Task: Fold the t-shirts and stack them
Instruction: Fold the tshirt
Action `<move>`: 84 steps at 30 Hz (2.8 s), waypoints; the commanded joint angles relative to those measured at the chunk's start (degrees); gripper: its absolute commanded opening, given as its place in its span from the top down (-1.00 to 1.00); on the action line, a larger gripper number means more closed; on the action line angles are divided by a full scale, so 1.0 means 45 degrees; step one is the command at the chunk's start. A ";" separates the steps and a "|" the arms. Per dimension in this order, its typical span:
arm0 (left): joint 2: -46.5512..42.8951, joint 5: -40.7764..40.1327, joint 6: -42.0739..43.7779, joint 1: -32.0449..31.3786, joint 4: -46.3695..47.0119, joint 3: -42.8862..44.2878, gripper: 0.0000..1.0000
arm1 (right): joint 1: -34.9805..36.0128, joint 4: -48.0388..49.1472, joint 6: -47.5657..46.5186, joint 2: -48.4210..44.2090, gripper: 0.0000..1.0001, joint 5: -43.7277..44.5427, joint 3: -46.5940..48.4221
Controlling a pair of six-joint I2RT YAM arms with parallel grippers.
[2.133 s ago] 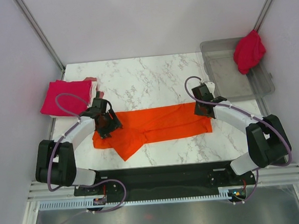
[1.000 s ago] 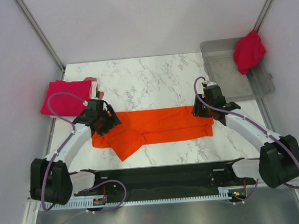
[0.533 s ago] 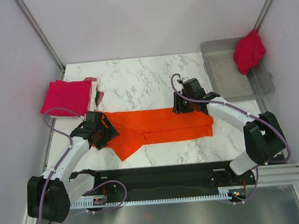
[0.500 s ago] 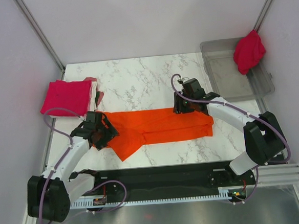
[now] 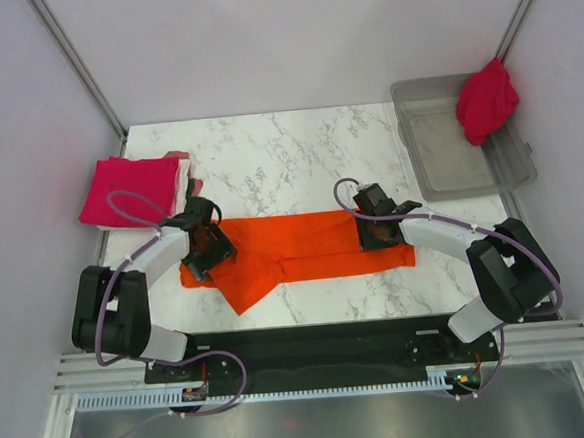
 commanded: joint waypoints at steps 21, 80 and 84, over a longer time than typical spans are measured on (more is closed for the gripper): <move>0.7230 0.1311 0.0789 -0.1456 0.0605 0.6926 -0.51 | 0.8398 0.0407 0.5101 0.0758 0.03 -0.1004 -0.0691; 0.0162 0.2487 0.4072 -0.0754 0.1599 0.4274 -0.64 | -0.2982 0.1073 0.2426 1.1052 1.00 -1.0245 1.4329; 0.0182 0.2799 0.3955 -0.0774 0.2283 0.3512 -0.64 | -0.4036 0.1462 0.3343 1.2145 1.00 -0.9914 1.5811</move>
